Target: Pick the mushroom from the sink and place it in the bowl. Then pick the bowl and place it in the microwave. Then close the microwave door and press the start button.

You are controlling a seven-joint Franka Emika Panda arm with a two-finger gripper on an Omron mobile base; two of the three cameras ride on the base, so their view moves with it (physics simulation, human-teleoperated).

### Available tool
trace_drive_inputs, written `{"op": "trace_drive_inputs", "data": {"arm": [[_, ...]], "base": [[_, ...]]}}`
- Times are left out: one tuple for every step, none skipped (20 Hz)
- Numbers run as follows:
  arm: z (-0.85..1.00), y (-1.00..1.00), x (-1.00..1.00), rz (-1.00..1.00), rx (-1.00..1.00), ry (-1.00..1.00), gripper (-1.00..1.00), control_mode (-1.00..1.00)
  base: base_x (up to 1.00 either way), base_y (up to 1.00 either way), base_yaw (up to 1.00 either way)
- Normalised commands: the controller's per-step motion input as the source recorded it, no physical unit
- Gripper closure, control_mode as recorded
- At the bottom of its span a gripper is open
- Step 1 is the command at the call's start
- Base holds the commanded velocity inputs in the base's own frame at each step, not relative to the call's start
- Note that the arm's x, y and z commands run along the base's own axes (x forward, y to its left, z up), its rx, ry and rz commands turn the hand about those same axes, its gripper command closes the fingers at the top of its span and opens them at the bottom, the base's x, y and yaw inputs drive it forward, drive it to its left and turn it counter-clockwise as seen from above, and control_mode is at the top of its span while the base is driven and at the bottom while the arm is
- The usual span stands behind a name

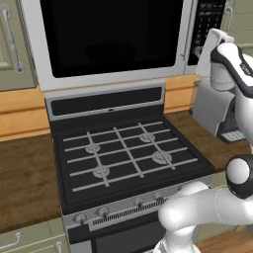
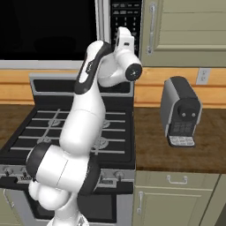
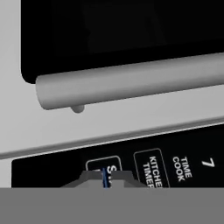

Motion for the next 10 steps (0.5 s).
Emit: {"op": "trace_drive_inputs", "data": {"arm": [[-0.01, 0.0, 0.14, 0.0, 0.0, 0.0, 1.0, -1.0], [0.0, 0.0, -0.15, 0.0, 0.0, 0.0, 1.0, -1.0], [0.0, 0.0, -0.61, 0.0, 0.01, -0.01, 1.0, -1.0], [0.0, -0.1, -0.82, 0.0, 0.01, -0.04, 1.0, -1.0], [0.0, -0.22, -1.0, 0.0, 0.01, -0.04, 1.0, -1.0], [0.0, -0.37, -1.0, 0.0, 0.03, -0.03, 1.0, -1.0], [0.0, -0.46, -1.0, 0.0, 0.04, -0.03, 1.0, -1.0], [0.0, -0.5, -1.0, 0.0, 0.03, -0.03, 1.0, -1.0], [-0.01, -0.53, -1.0, 0.0, 0.03, -0.02, 1.0, -1.0], [-0.16, -0.47, -1.0, 0.0, 0.01, 0.0, 1.0, -1.0]], "base": [[0.0, 0.0, 0.0], [0.0, 0.0, 0.0], [0.0, 0.0, 0.0], [0.0, 0.0, 0.0], [0.0, 0.0, 0.0], [0.0, 0.0, 0.0], [0.0, 0.0, 0.0], [0.0, 0.0, 0.0], [0.0, 0.0, 0.0], [0.0, 0.0, 0.0]]}}
